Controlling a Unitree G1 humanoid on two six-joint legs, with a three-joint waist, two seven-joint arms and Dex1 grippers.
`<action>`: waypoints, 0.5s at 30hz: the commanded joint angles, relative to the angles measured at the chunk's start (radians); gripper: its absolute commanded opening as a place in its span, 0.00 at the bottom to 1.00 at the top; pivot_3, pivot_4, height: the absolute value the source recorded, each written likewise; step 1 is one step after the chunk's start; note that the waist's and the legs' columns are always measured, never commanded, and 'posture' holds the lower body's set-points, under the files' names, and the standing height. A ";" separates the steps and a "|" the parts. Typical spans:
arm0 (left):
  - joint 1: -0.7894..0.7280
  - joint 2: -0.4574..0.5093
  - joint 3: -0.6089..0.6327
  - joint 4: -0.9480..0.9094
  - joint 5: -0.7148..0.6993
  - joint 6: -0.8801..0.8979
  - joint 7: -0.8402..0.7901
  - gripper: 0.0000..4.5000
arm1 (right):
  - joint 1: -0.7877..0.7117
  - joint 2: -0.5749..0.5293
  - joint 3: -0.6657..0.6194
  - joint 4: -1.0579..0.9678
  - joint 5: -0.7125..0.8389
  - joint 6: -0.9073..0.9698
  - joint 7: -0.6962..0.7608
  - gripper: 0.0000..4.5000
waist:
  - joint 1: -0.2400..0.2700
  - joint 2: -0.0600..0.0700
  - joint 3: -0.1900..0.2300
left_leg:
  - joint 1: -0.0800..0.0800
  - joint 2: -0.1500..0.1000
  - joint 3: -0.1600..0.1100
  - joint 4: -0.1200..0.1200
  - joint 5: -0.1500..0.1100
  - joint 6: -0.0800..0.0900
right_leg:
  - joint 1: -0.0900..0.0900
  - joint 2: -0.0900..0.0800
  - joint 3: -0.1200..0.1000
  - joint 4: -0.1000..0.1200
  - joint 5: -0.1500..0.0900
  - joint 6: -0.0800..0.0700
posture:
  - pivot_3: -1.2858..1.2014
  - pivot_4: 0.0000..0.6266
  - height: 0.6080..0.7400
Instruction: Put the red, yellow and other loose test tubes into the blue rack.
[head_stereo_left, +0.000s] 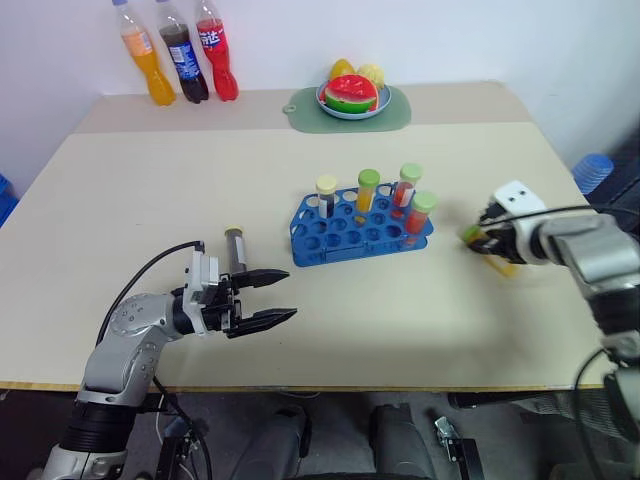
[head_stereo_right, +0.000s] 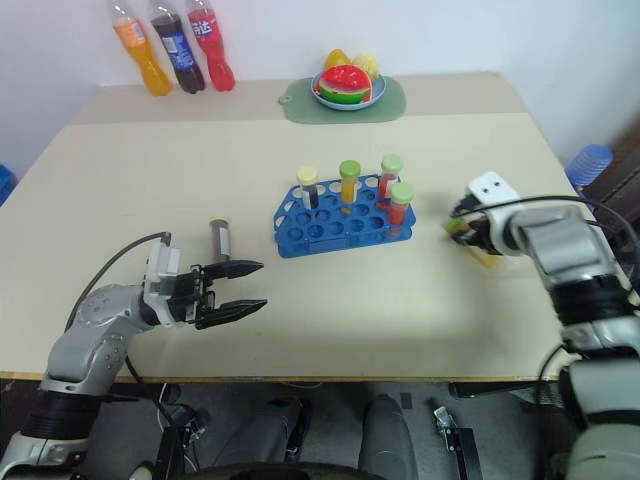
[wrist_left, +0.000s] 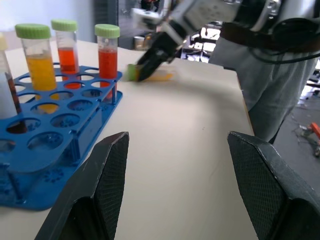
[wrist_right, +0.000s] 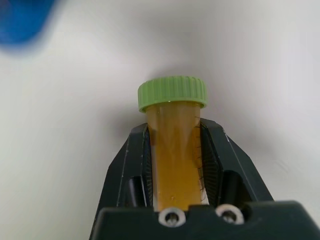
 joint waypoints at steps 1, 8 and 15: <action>-0.019 -0.003 0.007 0.005 0.000 -0.023 -0.008 0.72 | 0.170 -0.084 -0.159 -0.247 0.094 -0.099 0.128 0.18 | -0.002 0.000 0.000 | 0.000 0.000 0.000 0.000 0.000 0.000 | 0.000 0.000 0.000 0.000 0.000 0.000 | 0.52 0.24 1.00; -0.057 -0.016 0.014 0.078 -0.005 -0.034 -0.023 0.72 | 0.321 0.185 -0.343 -0.616 0.371 -0.238 0.134 0.18 | -0.030 -0.001 0.000 | 0.002 0.004 0.003 0.000 0.000 0.000 | 0.001 0.002 0.000 0.001 0.000 0.000 | 0.52 0.24 1.00; -0.065 -0.016 0.065 0.152 -0.010 -0.065 -0.014 0.72 | 0.176 0.723 -0.174 -0.530 0.255 -0.515 -0.204 0.18 | -0.024 -0.002 0.000 | 0.002 0.003 0.000 0.000 0.004 -0.007 | 0.000 0.002 0.000 0.002 0.001 -0.001 | 0.52 0.24 1.00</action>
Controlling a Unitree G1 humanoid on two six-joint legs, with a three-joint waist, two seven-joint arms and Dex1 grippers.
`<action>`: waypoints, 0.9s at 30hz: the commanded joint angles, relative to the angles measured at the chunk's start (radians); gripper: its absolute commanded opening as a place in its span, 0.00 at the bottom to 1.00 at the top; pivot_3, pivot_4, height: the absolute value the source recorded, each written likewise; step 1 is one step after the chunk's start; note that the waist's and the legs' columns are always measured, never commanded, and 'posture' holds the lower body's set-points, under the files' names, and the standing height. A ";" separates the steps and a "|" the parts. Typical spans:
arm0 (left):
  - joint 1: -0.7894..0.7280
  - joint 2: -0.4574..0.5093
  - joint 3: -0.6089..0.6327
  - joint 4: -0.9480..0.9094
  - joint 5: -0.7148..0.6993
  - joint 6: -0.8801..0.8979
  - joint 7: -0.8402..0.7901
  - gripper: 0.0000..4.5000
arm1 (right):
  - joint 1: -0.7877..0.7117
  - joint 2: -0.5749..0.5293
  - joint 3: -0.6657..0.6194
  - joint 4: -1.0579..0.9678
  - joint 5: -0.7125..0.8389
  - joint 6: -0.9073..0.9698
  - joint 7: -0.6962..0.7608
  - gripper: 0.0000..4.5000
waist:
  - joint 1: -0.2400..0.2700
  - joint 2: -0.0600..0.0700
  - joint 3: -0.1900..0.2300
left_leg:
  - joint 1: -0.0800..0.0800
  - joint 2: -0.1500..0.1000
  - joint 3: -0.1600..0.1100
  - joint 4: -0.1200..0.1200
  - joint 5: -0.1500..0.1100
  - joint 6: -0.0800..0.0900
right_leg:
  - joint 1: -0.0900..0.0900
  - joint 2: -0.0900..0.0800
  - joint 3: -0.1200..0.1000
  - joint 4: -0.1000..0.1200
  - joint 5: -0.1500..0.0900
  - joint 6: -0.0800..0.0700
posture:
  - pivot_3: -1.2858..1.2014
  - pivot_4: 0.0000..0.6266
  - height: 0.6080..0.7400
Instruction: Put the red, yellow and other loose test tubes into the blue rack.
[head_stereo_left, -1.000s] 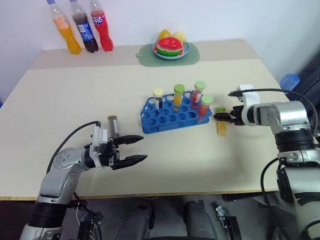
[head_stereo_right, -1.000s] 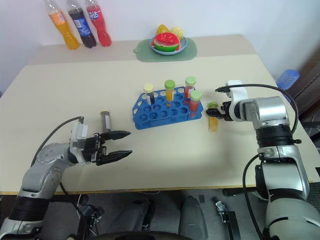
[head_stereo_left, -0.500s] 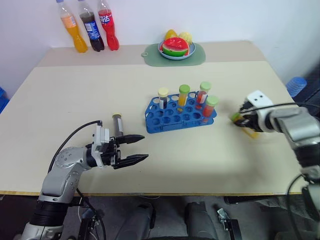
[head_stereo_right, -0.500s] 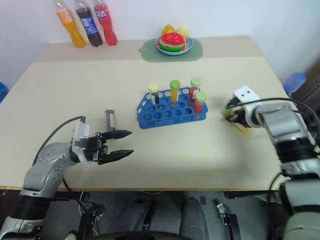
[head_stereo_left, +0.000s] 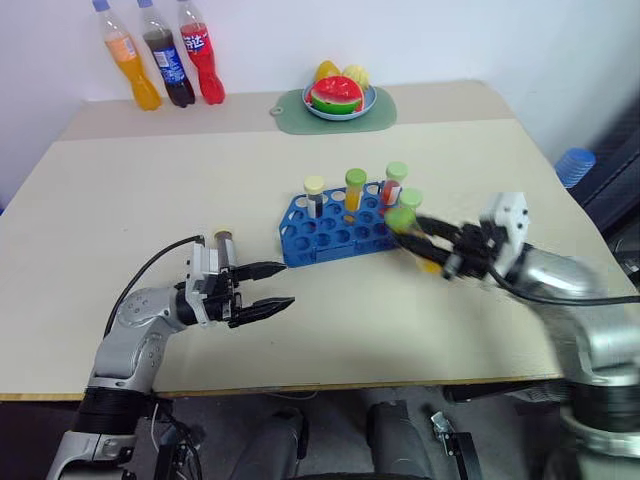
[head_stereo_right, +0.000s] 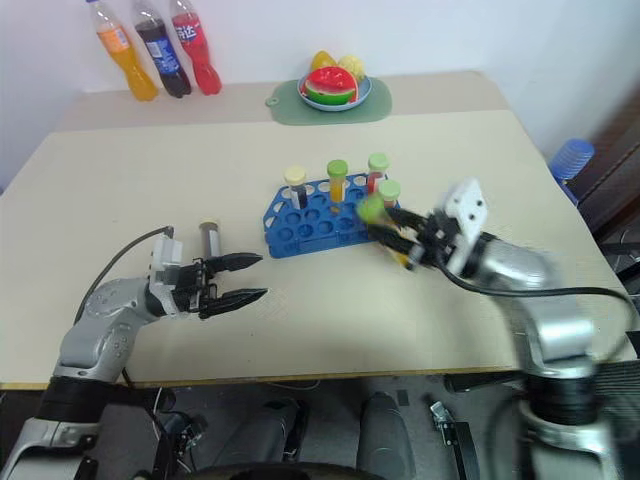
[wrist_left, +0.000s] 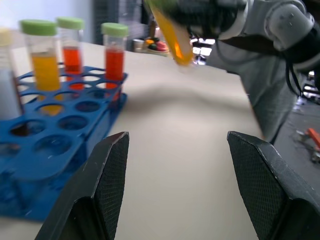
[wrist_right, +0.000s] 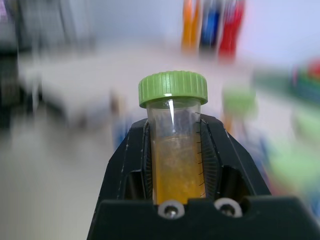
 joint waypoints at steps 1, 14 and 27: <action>0.000 0.006 0.053 0.005 -0.013 -0.025 0.009 0.72 | -0.035 0.148 0.065 0.083 -0.087 -0.208 -0.110 0.18 | 0.002 0.000 0.000 | 0.000 -0.001 0.000 0.000 0.000 0.000 | 0.000 0.000 0.000 0.000 0.000 0.000 | 0.52 0.24 1.00; 0.050 0.011 0.099 -0.060 -0.022 -0.019 0.054 0.72 | -0.161 0.377 0.089 0.702 -0.323 -0.780 -0.335 0.18 | -0.011 0.000 -0.001 | 0.001 0.000 -0.001 -0.001 0.001 -0.002 | -0.002 0.002 0.000 0.002 0.001 -0.001 | 0.52 0.24 1.00; 0.088 0.000 0.104 -0.102 -0.022 -0.019 0.091 0.72 | -0.161 0.398 0.113 0.885 -0.334 -0.935 -0.343 0.18 | -0.011 0.000 -0.001 | 0.003 0.009 -0.001 -0.002 0.000 -0.008 | -0.001 0.013 0.003 0.002 0.004 -0.007 | 0.52 0.24 1.00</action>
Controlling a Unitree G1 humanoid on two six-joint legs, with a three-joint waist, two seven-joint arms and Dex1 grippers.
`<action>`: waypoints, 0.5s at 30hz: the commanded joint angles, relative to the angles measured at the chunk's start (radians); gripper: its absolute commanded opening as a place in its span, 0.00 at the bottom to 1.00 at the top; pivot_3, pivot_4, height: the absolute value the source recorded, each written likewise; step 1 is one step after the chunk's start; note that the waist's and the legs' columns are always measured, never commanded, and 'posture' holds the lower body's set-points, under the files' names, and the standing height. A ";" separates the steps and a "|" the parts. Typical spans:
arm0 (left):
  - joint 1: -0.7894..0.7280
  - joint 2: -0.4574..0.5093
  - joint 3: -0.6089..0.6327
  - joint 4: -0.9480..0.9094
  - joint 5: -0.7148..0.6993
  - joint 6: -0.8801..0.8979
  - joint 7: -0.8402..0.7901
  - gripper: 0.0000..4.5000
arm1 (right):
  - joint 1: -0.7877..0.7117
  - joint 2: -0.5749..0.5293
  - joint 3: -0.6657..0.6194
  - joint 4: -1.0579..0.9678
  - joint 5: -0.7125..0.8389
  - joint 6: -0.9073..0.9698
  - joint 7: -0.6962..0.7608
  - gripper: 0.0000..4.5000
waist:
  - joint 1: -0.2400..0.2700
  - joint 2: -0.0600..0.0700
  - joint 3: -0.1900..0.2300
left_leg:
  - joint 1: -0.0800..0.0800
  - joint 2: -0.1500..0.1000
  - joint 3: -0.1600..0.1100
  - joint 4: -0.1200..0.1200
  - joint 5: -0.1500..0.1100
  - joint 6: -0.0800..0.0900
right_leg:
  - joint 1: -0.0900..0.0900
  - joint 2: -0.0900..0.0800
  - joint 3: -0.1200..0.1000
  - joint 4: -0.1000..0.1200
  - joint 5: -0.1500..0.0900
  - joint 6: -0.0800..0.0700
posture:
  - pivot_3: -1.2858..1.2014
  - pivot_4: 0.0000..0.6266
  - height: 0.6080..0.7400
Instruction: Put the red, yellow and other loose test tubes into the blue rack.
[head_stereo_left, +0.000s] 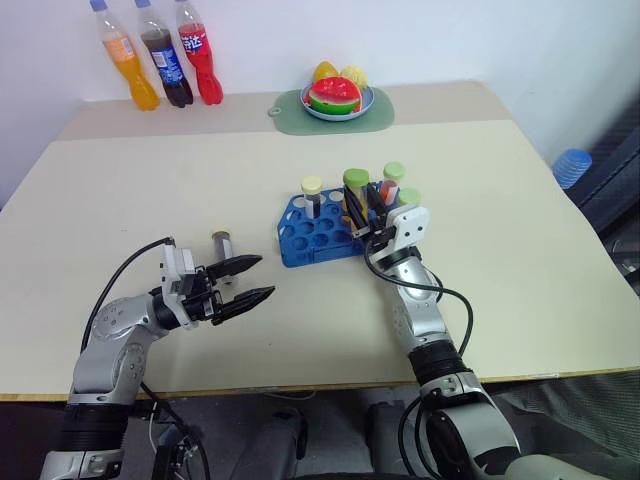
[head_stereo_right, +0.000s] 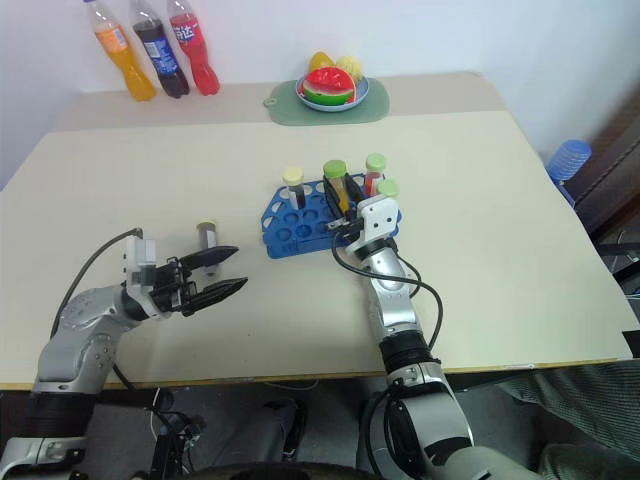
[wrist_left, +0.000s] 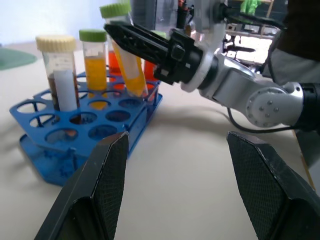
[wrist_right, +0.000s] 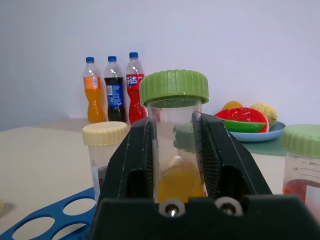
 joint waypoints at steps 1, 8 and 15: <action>0.008 -0.006 0.014 -0.041 -0.022 0.000 0.013 0.72 | 0.019 0.011 0.015 0.000 0.041 -0.010 0.060 0.29 | -0.001 0.000 0.000 | 0.000 0.001 0.000 0.000 0.000 0.000 | 0.000 0.001 0.000 0.000 0.000 0.000 | 0.52 0.24 1.00; -0.009 -0.028 0.048 -0.062 -0.033 0.031 0.118 0.72 | 0.073 -0.053 0.050 -0.116 -0.017 -0.022 0.085 0.98 | 0.000 0.000 0.000 | 0.001 0.001 0.001 -0.001 0.000 0.000 | -0.001 0.001 0.002 0.000 0.000 0.000 | 0.52 0.24 1.00; -0.051 -0.101 0.090 -0.218 0.111 0.190 0.626 0.72 | 0.253 -0.218 0.093 -0.479 0.024 0.208 0.199 0.98 | 0.008 0.000 0.000 | 0.001 0.001 0.001 -0.001 0.000 -0.001 | 0.000 0.001 0.003 0.000 0.000 0.000 | 0.52 0.24 1.00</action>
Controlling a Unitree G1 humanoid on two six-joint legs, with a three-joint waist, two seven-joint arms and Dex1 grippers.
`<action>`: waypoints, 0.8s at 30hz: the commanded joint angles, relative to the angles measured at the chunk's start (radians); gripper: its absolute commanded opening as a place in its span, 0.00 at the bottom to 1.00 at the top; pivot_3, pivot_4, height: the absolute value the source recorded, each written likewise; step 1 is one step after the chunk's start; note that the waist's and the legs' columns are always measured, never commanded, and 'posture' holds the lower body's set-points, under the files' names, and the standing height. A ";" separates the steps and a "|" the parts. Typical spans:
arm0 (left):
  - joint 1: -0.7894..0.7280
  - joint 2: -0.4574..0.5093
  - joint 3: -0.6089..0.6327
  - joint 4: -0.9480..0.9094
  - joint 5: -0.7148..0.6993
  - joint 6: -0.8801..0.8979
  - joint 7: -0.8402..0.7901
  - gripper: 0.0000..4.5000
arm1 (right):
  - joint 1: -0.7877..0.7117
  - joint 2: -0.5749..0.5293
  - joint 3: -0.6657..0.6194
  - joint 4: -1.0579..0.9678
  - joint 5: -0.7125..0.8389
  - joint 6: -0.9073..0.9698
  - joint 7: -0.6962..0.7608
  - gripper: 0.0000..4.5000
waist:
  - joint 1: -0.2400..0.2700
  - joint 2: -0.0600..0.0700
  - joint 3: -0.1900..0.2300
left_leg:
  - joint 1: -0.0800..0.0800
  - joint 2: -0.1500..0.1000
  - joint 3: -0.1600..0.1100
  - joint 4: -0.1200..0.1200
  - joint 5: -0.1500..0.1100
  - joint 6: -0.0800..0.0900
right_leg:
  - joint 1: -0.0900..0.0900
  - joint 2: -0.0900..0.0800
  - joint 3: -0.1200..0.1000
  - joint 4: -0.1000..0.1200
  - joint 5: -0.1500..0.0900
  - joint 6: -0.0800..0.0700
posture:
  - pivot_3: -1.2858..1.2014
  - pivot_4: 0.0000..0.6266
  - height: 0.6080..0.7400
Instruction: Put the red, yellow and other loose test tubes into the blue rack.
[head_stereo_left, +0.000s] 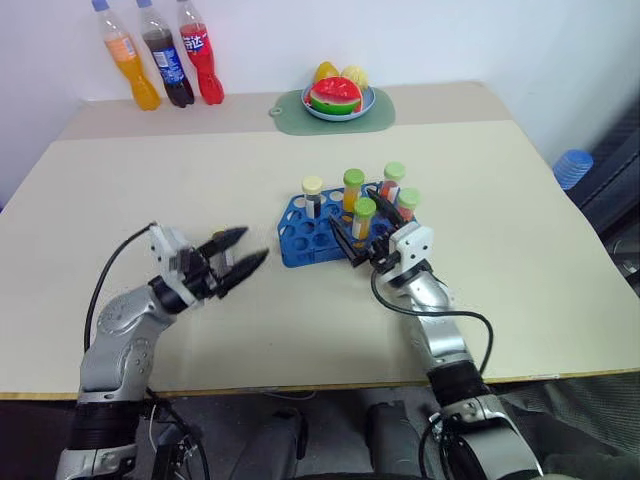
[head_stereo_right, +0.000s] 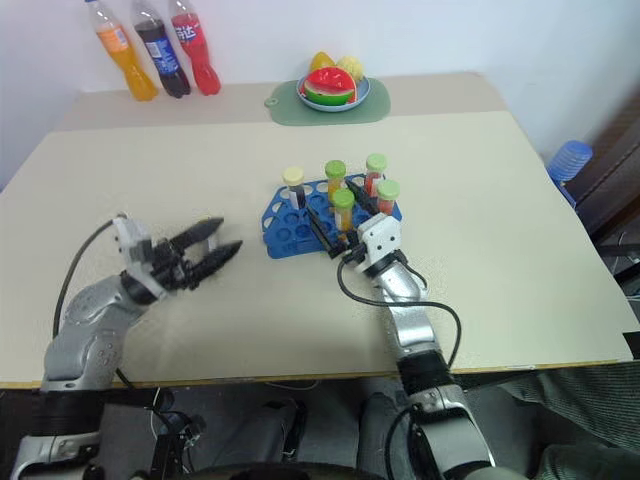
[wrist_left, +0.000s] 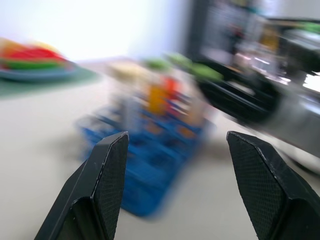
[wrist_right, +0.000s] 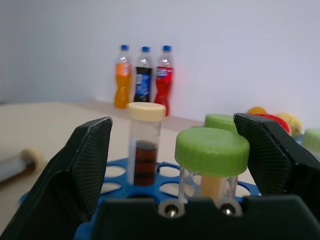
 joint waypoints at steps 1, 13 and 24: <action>0.004 -0.008 0.048 -0.171 0.089 0.187 0.321 0.72 | 0.114 -0.100 0.020 -0.248 0.046 0.153 0.084 0.98 | 0.000 0.000 0.000 | 0.000 0.000 0.000 0.000 0.000 0.000 | 0.000 0.000 0.000 0.000 0.000 0.000 | 0.52 0.24 1.00; -0.433 -0.147 0.321 -0.289 -0.023 1.419 0.904 0.72 | 0.397 -0.470 -0.096 -0.703 0.287 0.485 0.312 0.98 | 0.002 -0.006 0.001 | 0.001 0.000 0.001 0.003 -0.004 0.005 | 0.003 0.001 0.000 0.001 0.000 0.002 | 0.52 0.24 1.00; -0.587 -0.143 0.296 0.042 -0.197 1.420 1.333 0.72 | 0.294 -0.561 -0.116 -0.727 0.428 0.590 0.459 0.98 | 0.026 -0.013 0.004 | 0.001 0.001 0.002 0.004 -0.002 0.000 | 0.003 0.001 0.001 0.000 0.000 0.002 | 0.52 0.24 1.00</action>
